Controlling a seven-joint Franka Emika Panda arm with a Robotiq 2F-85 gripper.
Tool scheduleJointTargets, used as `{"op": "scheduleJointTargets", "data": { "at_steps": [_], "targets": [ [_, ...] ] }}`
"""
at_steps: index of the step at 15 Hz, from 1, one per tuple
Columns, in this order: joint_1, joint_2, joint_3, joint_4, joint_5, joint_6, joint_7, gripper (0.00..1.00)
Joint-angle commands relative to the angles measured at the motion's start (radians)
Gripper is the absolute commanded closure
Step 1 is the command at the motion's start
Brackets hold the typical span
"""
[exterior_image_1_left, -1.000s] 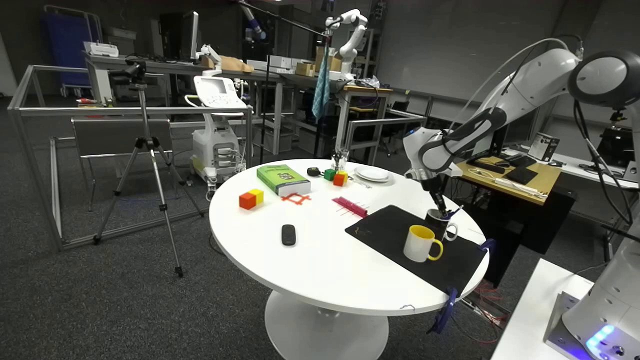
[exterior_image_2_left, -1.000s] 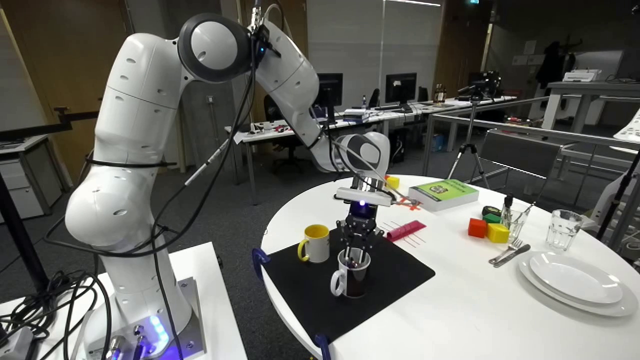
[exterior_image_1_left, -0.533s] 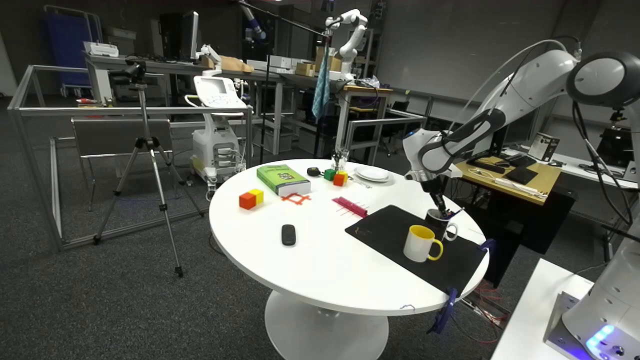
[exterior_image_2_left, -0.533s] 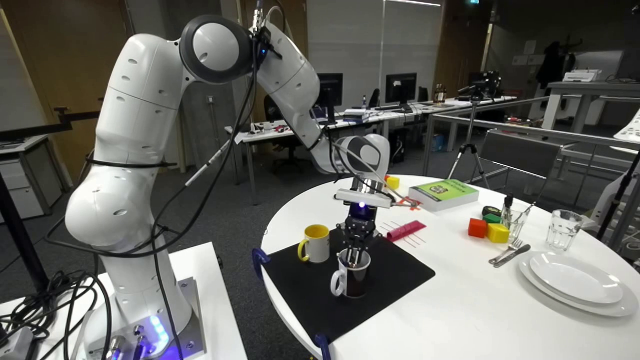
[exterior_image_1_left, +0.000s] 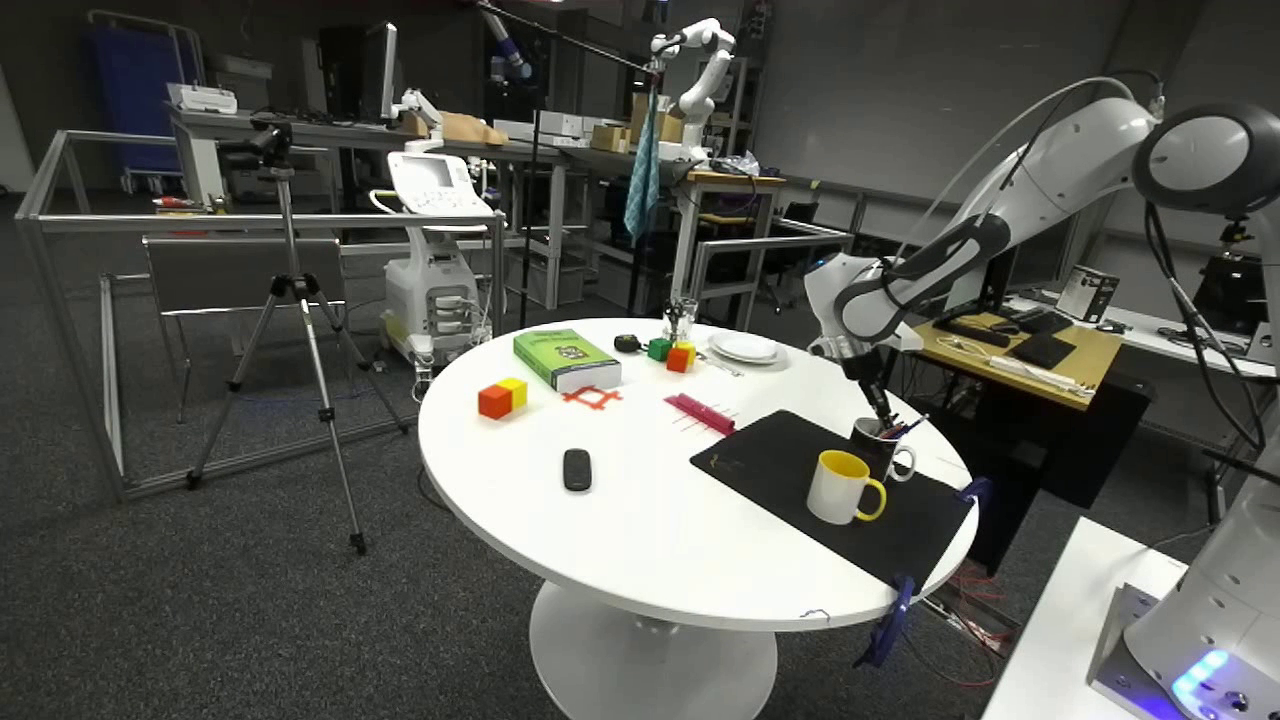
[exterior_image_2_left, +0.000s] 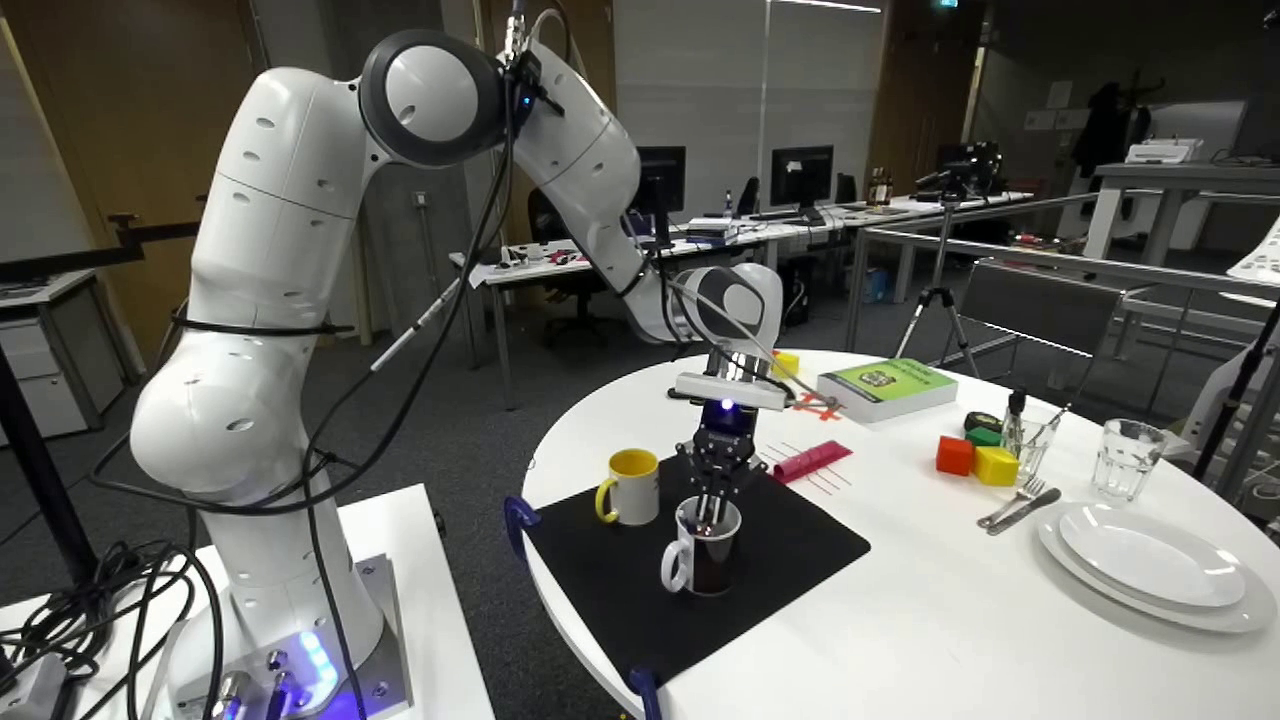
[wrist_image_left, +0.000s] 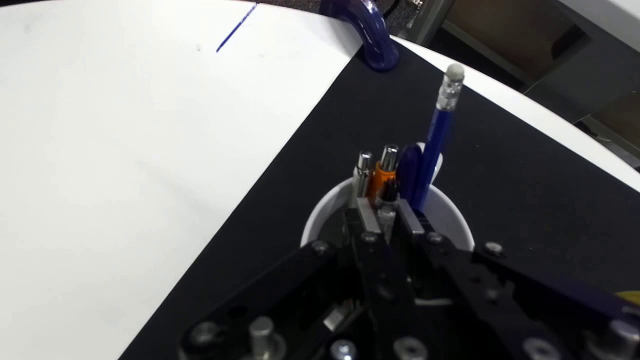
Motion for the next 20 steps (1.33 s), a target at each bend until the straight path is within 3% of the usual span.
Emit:
{"op": "scheduleJointTargets", "data": {
  "at_steps": [1, 14, 20],
  "targets": [
    [-0.017, -0.023, 0.017, 0.044, -0.007, -0.066, -0.002, 0.97],
    [0.003, -0.154, 0.051, 0.145, 0.001, -0.289, -0.047, 0.97],
    [0.024, -0.174, 0.108, 0.223, 0.145, -0.454, -0.01, 0.97]
  ]
}}
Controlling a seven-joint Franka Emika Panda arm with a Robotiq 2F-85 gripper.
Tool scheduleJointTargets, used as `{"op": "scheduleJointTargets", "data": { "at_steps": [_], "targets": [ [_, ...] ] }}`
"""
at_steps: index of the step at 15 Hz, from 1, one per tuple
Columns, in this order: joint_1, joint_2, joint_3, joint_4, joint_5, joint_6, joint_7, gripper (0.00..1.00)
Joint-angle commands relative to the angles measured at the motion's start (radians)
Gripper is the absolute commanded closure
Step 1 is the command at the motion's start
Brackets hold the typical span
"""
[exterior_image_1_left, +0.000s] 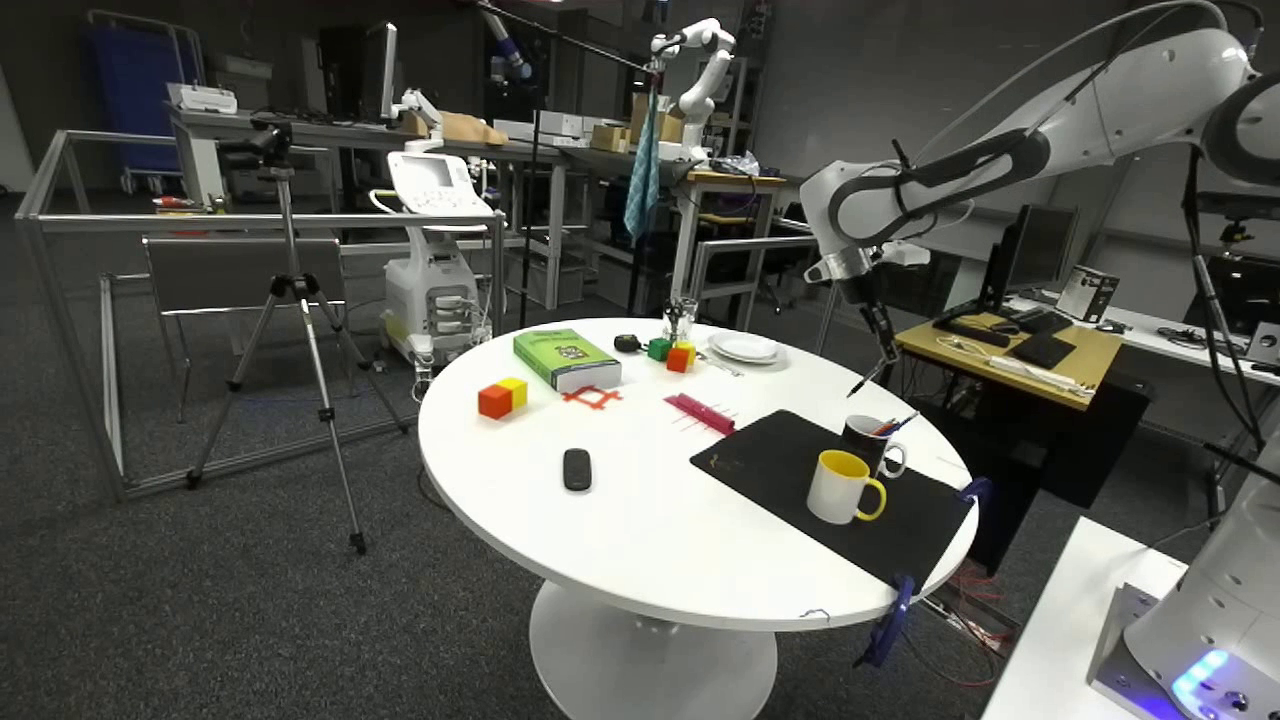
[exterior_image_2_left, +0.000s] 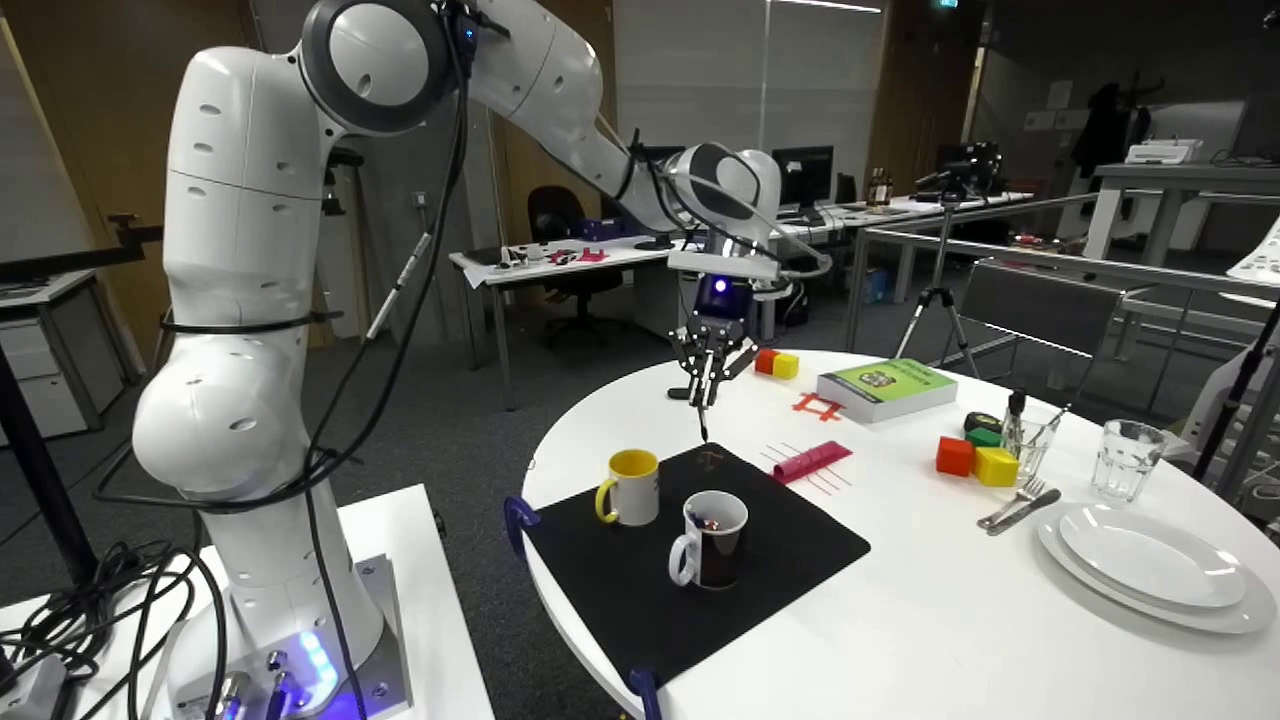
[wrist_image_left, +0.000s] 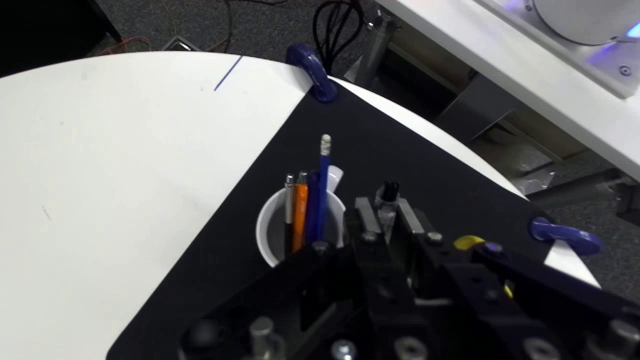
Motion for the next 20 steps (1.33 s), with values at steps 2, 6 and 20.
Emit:
{"op": "scheduleJointTargets", "data": {
  "at_steps": [2, 6, 20],
  "targets": [
    [0.018, -0.006, 0.04, 0.07, 0.125, -0.133, 0.038, 0.97],
    [0.044, 0.014, 0.059, 0.101, 0.173, -0.208, 0.097, 0.97],
    [0.077, 0.201, 0.065, 0.176, 0.184, -0.317, 0.238, 0.97]
  ]
}}
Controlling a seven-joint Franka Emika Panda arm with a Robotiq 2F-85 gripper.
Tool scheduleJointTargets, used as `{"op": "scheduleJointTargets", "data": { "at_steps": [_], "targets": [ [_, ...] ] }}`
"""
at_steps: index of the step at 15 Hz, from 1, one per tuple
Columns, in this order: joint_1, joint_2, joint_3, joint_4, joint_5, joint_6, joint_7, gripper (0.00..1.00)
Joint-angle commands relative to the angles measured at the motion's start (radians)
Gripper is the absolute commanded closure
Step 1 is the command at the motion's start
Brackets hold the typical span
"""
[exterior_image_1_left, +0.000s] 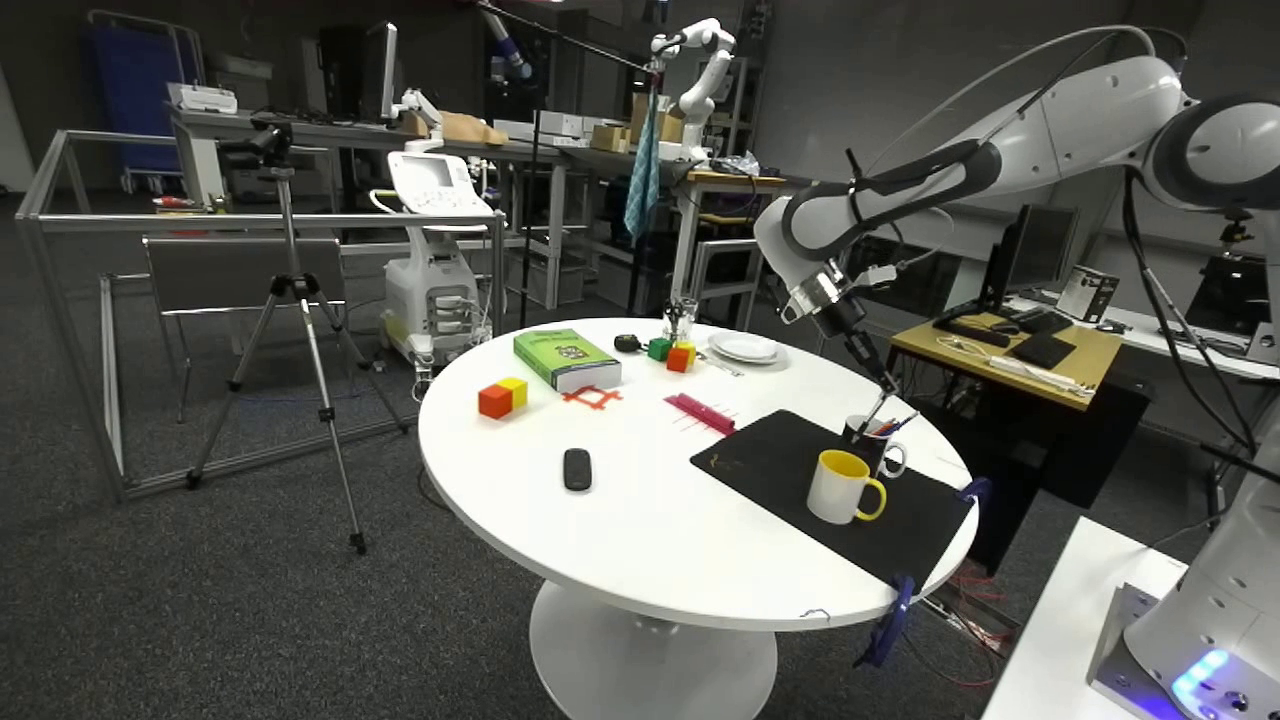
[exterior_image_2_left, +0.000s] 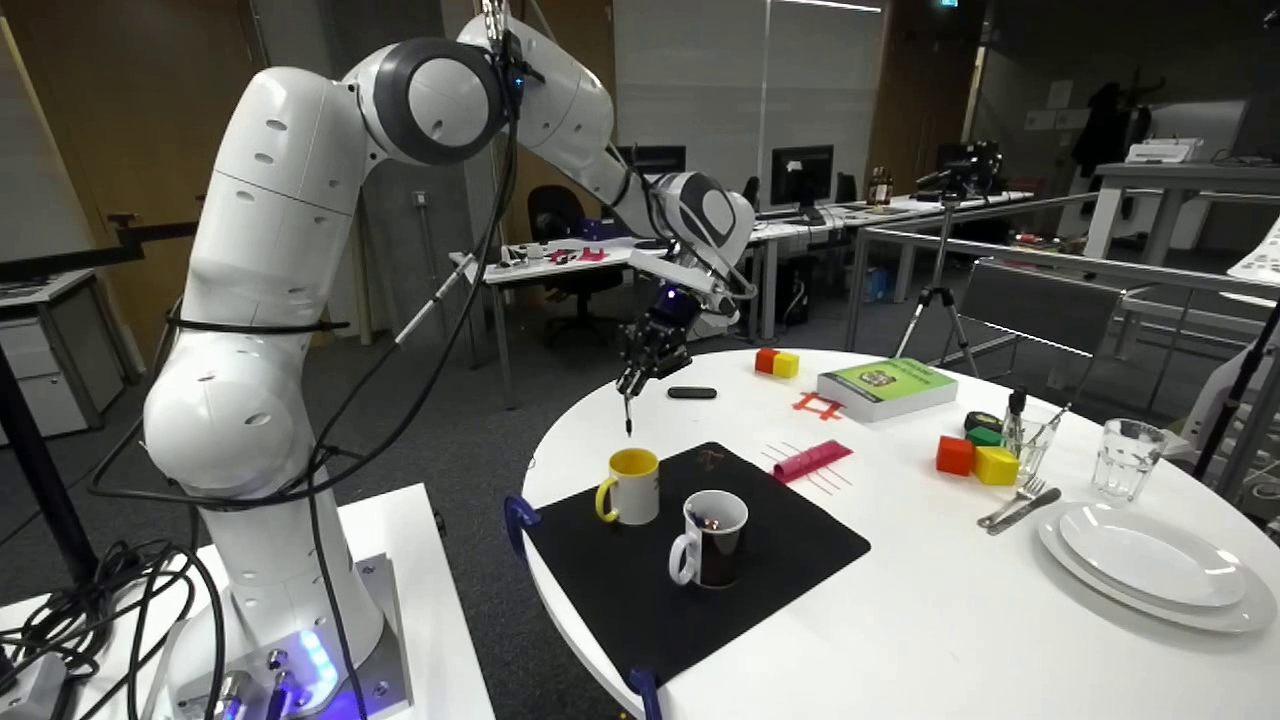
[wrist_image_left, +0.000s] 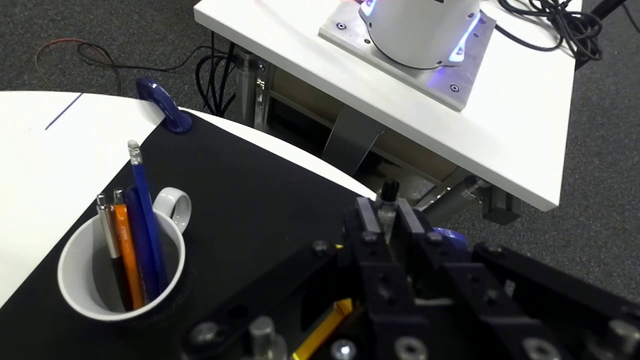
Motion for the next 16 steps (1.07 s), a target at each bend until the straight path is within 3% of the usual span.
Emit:
{"op": "scheduleJointTargets", "data": {
  "at_steps": [1, 3, 4, 7, 8, 16],
  "targets": [
    [-0.001, 0.062, 0.005, 0.059, 0.016, -0.036, 0.037, 0.97],
    [-0.002, 0.083, 0.005, 0.07, 0.017, -0.031, 0.043, 0.97],
    [-0.005, 0.06, 0.007, 0.027, -0.002, -0.003, 0.019, 0.88],
    [-0.005, 0.081, 0.007, 0.043, -0.002, -0.003, 0.021, 0.88],
    [-0.006, 0.081, 0.007, 0.043, -0.003, -0.001, 0.02, 0.97],
    [-0.002, 0.116, 0.005, 0.034, -0.013, -0.001, 0.03, 0.97]
  ]
}}
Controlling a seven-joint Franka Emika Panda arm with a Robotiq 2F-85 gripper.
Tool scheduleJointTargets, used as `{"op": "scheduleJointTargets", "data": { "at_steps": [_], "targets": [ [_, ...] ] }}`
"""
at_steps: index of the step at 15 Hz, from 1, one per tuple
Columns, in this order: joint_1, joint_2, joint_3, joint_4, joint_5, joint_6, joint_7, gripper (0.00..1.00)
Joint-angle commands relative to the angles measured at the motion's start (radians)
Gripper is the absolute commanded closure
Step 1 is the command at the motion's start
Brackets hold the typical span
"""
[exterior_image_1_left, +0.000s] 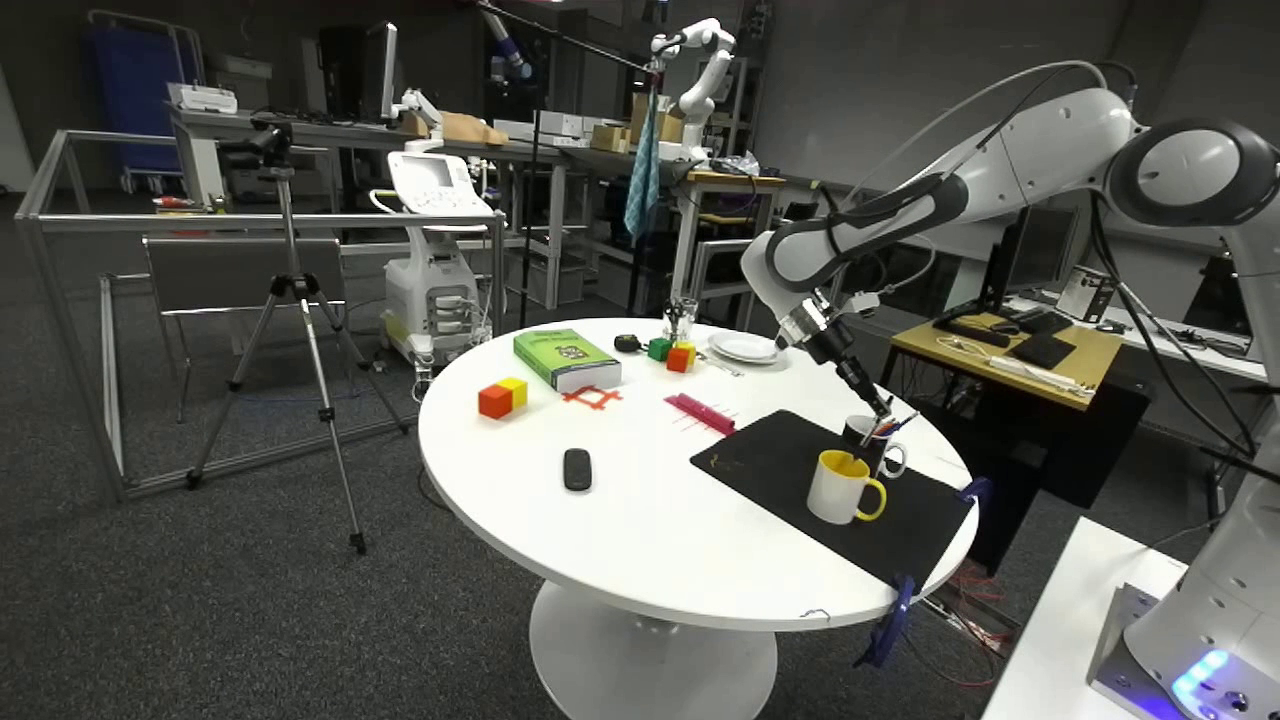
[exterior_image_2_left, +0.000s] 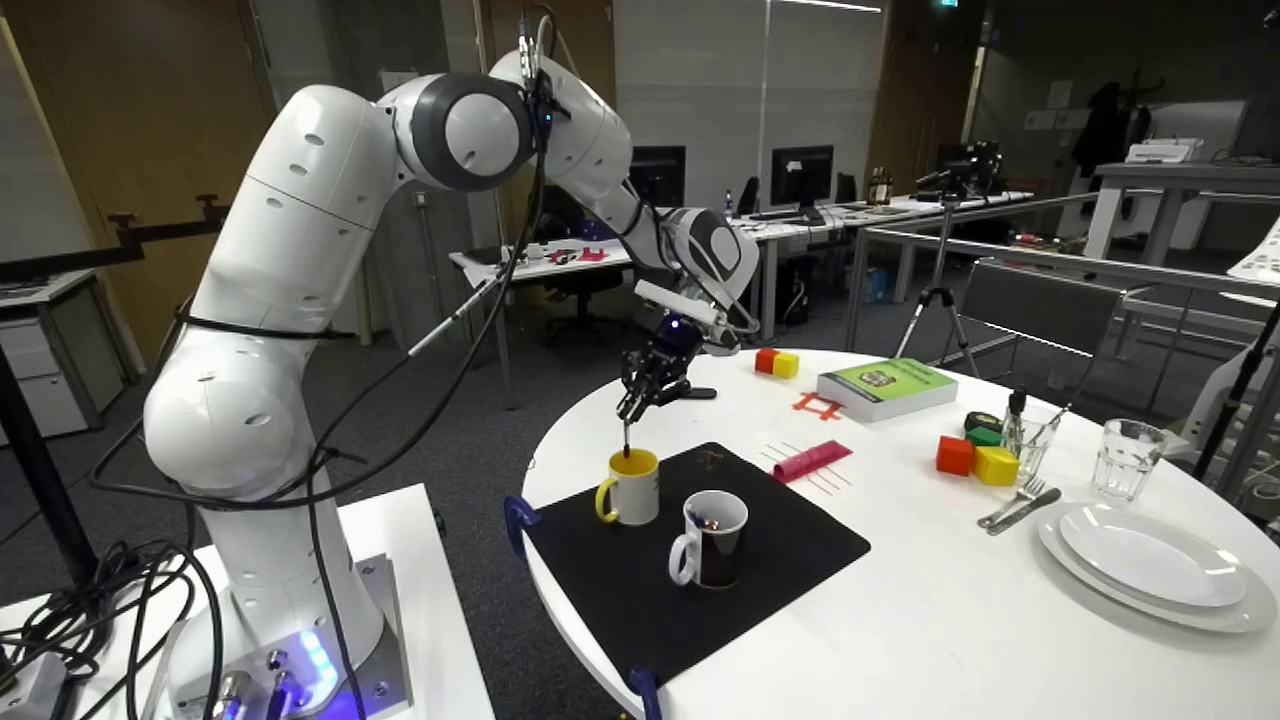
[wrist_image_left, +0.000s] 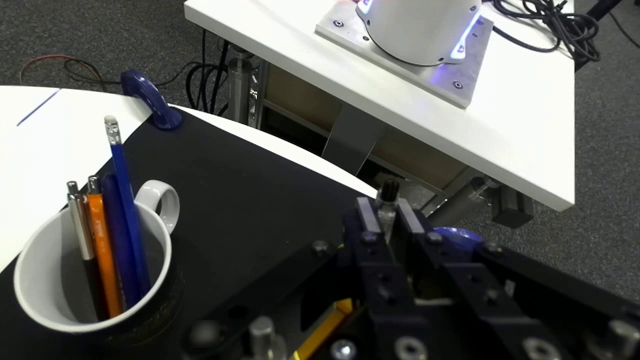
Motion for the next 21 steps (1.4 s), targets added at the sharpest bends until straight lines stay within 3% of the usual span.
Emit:
{"op": "scheduleJointTargets", "data": {
  "at_steps": [1, 21],
  "targets": [
    [-0.002, 0.013, 0.005, -0.004, -0.013, -0.001, 0.014, 0.97],
    [-0.015, 0.102, 0.004, 0.017, 0.018, 0.152, 0.026, 0.97]
  ]
}}
